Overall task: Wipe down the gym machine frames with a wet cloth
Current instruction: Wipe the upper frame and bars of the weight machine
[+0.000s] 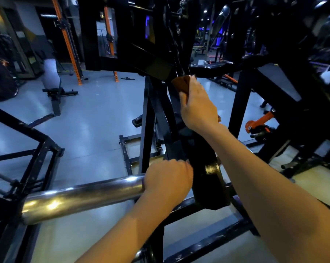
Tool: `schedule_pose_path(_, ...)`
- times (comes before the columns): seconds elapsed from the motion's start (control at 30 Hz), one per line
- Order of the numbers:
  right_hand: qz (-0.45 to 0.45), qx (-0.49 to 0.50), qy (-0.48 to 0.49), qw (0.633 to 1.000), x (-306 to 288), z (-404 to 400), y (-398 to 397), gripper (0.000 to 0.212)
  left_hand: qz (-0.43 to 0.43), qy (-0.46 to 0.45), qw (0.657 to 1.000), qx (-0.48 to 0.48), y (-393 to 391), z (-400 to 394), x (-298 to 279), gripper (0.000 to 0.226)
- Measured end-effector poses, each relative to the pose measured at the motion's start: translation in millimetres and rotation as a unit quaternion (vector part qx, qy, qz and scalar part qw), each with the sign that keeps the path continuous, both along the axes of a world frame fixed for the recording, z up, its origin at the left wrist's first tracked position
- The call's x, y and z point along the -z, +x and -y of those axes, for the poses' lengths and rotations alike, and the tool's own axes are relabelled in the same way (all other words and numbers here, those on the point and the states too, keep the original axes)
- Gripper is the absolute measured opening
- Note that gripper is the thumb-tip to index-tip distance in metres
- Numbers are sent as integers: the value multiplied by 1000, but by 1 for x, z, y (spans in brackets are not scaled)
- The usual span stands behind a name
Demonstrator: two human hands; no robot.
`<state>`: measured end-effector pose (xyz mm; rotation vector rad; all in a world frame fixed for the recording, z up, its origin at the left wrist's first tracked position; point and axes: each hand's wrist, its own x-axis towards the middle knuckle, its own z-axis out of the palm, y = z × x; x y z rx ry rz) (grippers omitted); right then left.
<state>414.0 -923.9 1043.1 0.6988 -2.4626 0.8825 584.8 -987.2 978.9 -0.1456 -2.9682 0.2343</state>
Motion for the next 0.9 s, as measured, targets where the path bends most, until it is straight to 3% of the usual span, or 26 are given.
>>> schedule_pose_path(0.13, 1, -4, -43, 999, 43, -29, 39, 56, -2, -24, 1000, -2, -4, 2, 3, 38)
schedule_pose_path(0.27, -25, 33, -35, 999, 71, -45, 78, 56, 16, -34, 999, -7, -3, 0, 0, 29)
schedule_pose_path(0.4, -14, 34, -18, 999, 31, -14, 29, 60, 22, -23, 999, -16, -1, 0, -2, 33)
schedule_pose_path(0.57, 10, 20, -14, 1000, -14, 13, -20, 61, 28, 24, 998, -51, 0, 2, -3, 8)
schedule_pose_path(0.73, -17, 36, -11, 999, 30, -13, 30, 61, 0, -32, 999, 5, -1, 2, 3, 39)
schedule_pose_path(0.9, -29, 38, -7, 999, 54, -34, 61, 60, -13, -33, 999, -8, -3, 2, 5, 40)
